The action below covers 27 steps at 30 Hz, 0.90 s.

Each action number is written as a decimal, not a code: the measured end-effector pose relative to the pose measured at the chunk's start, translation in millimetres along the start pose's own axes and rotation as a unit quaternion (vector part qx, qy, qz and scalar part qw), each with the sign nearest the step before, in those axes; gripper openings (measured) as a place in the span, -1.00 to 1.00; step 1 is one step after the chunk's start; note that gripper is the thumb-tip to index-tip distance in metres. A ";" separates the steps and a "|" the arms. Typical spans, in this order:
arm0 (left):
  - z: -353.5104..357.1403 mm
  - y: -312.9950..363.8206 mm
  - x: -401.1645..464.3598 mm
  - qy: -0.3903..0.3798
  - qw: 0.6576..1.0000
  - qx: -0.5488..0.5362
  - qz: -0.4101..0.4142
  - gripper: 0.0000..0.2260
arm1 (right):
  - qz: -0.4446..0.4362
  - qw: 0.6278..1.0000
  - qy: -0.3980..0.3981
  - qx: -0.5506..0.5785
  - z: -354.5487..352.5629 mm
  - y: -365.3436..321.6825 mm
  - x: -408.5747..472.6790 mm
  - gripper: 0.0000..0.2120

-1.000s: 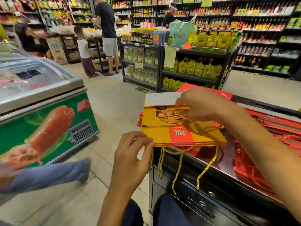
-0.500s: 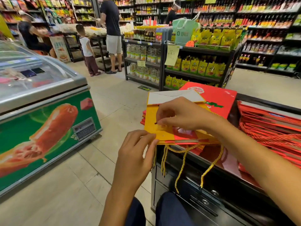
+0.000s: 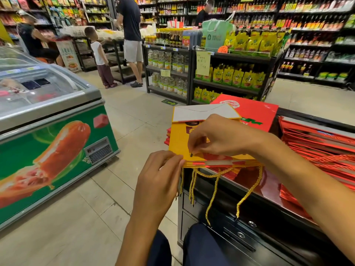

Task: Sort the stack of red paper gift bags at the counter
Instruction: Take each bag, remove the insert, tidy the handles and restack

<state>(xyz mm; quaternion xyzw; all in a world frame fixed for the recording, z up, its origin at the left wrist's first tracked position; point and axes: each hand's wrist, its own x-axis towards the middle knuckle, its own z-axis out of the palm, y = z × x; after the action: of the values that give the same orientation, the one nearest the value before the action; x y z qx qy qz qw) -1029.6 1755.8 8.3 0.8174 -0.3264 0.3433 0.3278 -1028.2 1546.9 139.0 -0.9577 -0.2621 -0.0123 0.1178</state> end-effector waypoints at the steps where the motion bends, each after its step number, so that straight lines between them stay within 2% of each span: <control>1: 0.3 -0.1 -0.5 -0.001 1.000 0.000 0.000 -0.79 | 0.000 1.000 -0.003 -0.006 -0.6 -1.7 -0.2 -0.91; 8: 5.2 0.5 0.0 0.029 1.000 0.011 -0.002 -0.79 | -0.020 0.994 0.011 -0.103 -4.8 -13.2 -3.2 -0.85; 13: 7.5 2.9 3.5 0.069 0.997 0.018 -0.015 -0.79 | -0.021 0.992 0.001 -0.121 -6.3 -19.9 -3.8 -0.81; 17: 6.0 4.1 8.1 0.101 0.994 0.009 -0.044 -0.80 | 0.028 0.999 -0.001 -0.028 -12.4 -18.1 -10.8 -0.68; 24: 4.7 20.9 18.8 0.156 0.978 -0.066 -0.123 -0.85 | 0.040 0.996 0.074 -0.032 1.4 -15.3 -14.5 -0.65; 27: 4.6 31.7 19.0 0.143 0.974 -0.089 -0.152 -0.90 | 0.029 0.995 0.085 -0.042 3.5 -16.2 -11.8 -0.70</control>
<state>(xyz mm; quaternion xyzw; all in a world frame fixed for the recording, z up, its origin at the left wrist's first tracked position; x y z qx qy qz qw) -1041.6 1728.3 30.3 0.7673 -0.1773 0.3722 0.4911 -1046.6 1555.3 138.1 -0.9644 -0.2229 -0.1014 0.0994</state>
